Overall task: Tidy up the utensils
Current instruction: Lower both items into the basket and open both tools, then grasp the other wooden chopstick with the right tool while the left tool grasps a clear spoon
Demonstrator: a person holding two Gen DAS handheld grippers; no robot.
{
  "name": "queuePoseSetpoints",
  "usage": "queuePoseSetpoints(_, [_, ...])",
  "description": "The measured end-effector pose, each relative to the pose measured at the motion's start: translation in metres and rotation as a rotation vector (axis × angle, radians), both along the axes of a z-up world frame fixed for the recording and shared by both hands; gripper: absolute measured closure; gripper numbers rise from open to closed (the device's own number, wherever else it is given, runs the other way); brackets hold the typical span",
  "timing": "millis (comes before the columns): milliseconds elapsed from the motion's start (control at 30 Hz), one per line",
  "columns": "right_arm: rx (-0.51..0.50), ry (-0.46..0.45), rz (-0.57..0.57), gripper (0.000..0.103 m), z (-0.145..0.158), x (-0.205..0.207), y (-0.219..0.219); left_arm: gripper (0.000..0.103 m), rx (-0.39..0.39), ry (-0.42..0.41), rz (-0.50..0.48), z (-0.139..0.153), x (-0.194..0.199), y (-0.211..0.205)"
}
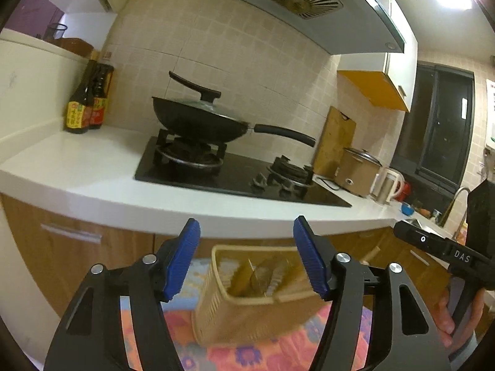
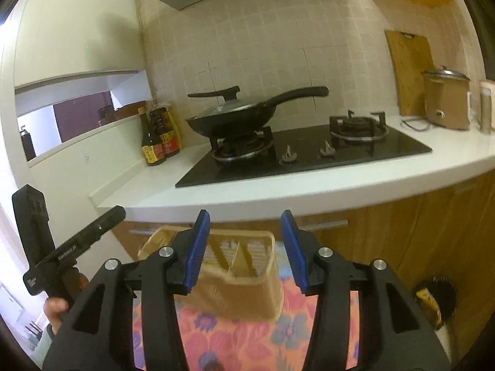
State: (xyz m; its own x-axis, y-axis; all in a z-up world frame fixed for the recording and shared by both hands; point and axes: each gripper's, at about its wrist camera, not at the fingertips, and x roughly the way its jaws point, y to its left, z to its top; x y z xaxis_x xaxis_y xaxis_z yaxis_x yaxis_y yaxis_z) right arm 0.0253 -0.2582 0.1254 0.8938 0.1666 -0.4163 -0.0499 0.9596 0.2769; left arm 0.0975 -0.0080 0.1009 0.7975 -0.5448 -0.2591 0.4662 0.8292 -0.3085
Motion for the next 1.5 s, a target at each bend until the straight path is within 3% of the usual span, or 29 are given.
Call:
queuePoseSetpoints(67, [-0.008, 0.027, -0.008, 0.059, -0.002, -0.012, -0.001, 0.036, 0.015, 0.009, -0.011, 0.001, -0.016, 0.002])
queuePoseSetpoints(267, [-0.021, 0.175, -0.006, 0.059, -0.025, -0.055, 0.0, 0.036, 0.096, 0.085, -0.044, -0.004, -0.06, -0.006])
queuePoseSetpoints(533, [-0.076, 0.386, 0.044, 0.059, -0.077, -0.086, 0.022, 0.036, 0.199, 0.237, -0.124, -0.044, -0.101, -0.028])
queuePoseSetpoints(633, [-0.086, 0.47, 0.071, 0.06, -0.102, -0.096, 0.031, 0.04, 0.245, 0.316, -0.137, -0.066, -0.106, -0.036])
queuePoseSetpoints(800, [-0.047, 0.577, 0.126, 0.07, -0.139, -0.113, 0.04, 0.049, 0.275, 0.47, -0.242, -0.104, -0.118, -0.049])
queuePoseSetpoints(900, [-0.028, 0.628, 0.139, 0.077, -0.157, -0.121, 0.039, 0.054, 0.318, 0.501, -0.293, -0.118, -0.13, -0.059])
queuePoseSetpoints(1033, [-0.007, 0.663, 0.167, 0.08, -0.171, -0.126, 0.043, 0.07, 0.347, 0.523, -0.38, -0.129, -0.146, -0.073])
queuePoseSetpoints(1200, [-0.092, 0.657, 0.173, 0.08, -0.173, -0.129, 0.056, 0.073, 0.398, 0.537, -0.404, -0.138, -0.154, -0.089])
queuePoseSetpoints(1300, [-0.154, 0.652, 0.159, 0.091, -0.173, -0.132, 0.058, 0.075, 0.415, 0.555, -0.415, -0.144, -0.154, -0.094])
queuePoseSetpoints(1500, [-0.093, 0.665, 0.135, 0.093, -0.174, -0.137, 0.037, 0.077, 0.453, 0.57, -0.397, -0.154, -0.154, -0.103])
